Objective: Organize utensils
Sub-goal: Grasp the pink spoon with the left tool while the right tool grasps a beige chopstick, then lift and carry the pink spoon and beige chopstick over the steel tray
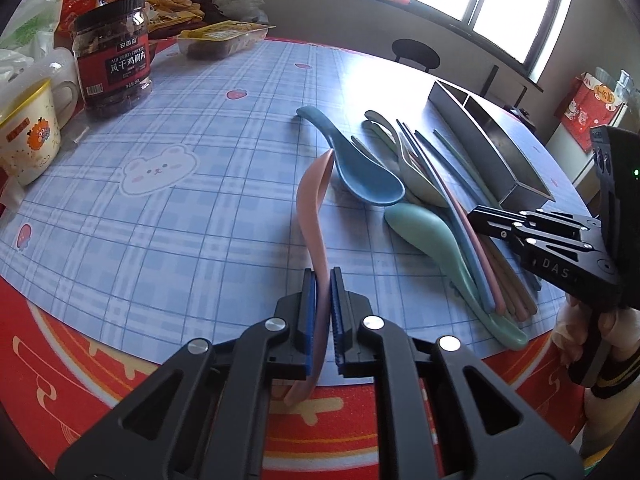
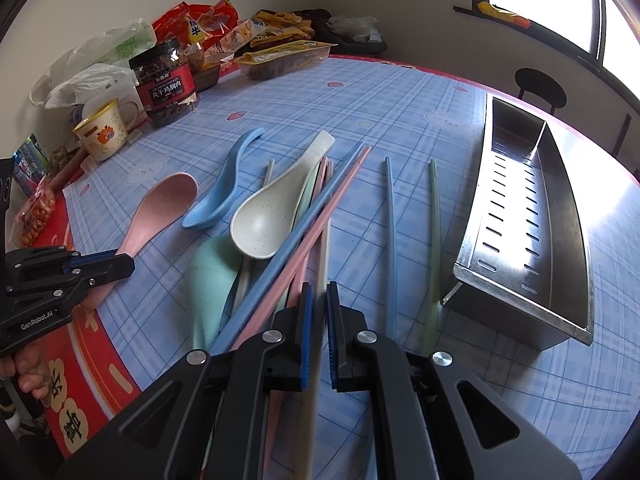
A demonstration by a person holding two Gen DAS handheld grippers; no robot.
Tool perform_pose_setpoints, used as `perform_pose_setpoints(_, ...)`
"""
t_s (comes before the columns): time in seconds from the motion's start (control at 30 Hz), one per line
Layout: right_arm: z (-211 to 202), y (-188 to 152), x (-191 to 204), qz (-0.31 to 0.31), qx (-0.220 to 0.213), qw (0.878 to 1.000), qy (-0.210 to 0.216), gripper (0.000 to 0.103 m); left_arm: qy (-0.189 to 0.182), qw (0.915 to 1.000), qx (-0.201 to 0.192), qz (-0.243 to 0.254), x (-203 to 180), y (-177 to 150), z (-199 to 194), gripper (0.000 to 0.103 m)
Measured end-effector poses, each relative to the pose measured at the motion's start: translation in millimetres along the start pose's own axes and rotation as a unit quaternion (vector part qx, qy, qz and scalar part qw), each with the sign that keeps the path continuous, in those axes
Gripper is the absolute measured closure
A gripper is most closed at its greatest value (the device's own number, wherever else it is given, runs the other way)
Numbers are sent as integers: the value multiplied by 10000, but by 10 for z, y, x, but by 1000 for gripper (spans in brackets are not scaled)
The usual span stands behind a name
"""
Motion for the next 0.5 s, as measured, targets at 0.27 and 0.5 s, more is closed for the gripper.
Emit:
perform_pose_setpoints(0.27,11,-2,42,-144,-10,9998,-165,96,-294,9992,4,-259,90,2,36,90)
perform_pose_setpoints(0.5,-13,-13,24,-96,-100,9974,-713,97,-358,9988,-6,-321,113,-6,38,91)
Point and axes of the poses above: each gripper's, at about its wrist camera, not at the fingertips, and z roughly the way its jaws point, x to its left, y to its top, the point moved 1 cm from there along z, roughly the way its jaws point, and after that the axes turned 7 degrees about -x, right-handed, at the moved point
